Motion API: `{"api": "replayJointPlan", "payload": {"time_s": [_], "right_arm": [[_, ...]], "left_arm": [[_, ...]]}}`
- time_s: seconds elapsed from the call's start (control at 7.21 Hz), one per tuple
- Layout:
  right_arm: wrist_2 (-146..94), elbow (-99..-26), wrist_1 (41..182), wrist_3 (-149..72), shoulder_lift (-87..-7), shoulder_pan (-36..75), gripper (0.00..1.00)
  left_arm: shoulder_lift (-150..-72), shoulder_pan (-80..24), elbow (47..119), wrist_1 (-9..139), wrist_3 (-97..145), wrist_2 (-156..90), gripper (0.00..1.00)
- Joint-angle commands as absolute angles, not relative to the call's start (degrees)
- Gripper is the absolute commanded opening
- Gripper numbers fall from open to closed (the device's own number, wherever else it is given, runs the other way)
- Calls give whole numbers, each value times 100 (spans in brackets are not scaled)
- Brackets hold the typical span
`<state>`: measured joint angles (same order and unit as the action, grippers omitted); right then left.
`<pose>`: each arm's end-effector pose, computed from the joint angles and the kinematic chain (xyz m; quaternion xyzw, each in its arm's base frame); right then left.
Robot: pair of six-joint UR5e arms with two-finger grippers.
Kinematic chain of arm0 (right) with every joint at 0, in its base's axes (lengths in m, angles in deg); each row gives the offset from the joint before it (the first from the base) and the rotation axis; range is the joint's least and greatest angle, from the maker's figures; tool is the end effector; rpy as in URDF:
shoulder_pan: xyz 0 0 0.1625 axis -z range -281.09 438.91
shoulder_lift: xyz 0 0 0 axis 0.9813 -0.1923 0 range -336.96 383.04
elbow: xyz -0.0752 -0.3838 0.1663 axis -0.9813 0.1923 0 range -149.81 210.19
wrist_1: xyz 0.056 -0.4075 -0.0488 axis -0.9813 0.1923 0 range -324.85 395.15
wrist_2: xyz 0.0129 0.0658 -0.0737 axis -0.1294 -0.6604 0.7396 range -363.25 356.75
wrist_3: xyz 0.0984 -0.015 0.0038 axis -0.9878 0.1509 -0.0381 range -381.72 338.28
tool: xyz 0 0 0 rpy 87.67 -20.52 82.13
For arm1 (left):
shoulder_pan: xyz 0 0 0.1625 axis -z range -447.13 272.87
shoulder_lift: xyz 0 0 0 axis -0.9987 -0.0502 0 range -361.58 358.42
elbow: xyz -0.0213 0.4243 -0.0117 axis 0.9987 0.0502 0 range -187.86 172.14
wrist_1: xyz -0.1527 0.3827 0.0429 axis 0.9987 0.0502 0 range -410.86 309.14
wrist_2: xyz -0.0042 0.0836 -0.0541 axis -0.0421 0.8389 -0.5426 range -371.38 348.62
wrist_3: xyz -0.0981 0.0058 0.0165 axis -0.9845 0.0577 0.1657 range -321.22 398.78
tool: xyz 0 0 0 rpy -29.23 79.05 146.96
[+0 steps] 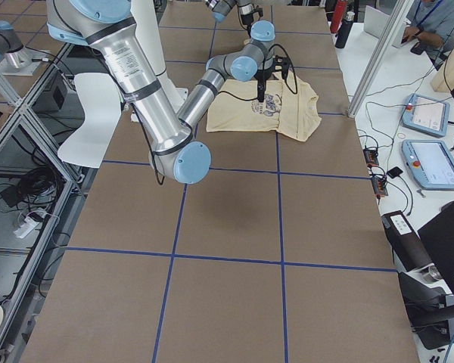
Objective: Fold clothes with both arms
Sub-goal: 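Lower the left gripper to the other sleeve cuff and grasp it, then lift the sleeve with the left gripper and fold it over the chest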
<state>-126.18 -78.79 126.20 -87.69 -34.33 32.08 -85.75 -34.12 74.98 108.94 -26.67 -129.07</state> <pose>-0.3531 -0.4923 0.1892 0.0286 -0.4823 0.0528 0.8740 0.2119 -0.4257 0.6384 0.1252 0.4918 -0.0995 0.8559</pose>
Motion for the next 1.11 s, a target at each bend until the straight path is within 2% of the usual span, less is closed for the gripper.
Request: {"api": "replayJointPlan", "payload": {"time_s": [0.0, 0.28, 0.55, 0.97], "right_arm": [[-12743, -7879, 12620, -8772, -3462, 3128, 99], [-12866, -8019, 12620, -8772, -3697, 3058, 99], [-12876, -8073, 12620, -8772, -3822, 3005, 99], [-12884, -8178, 12612, -8764, -4023, 2934, 99]], "left_arm": [[-8621, -3326, 7755, 10814, -2696, -13517, 0], [-9084, -3106, 8115, 9871, -2749, -13802, 0], [-9587, -2852, 8772, 8570, -2758, -13916, 0], [-10735, -2622, 9653, 6163, -2758, -14348, 0]]}}
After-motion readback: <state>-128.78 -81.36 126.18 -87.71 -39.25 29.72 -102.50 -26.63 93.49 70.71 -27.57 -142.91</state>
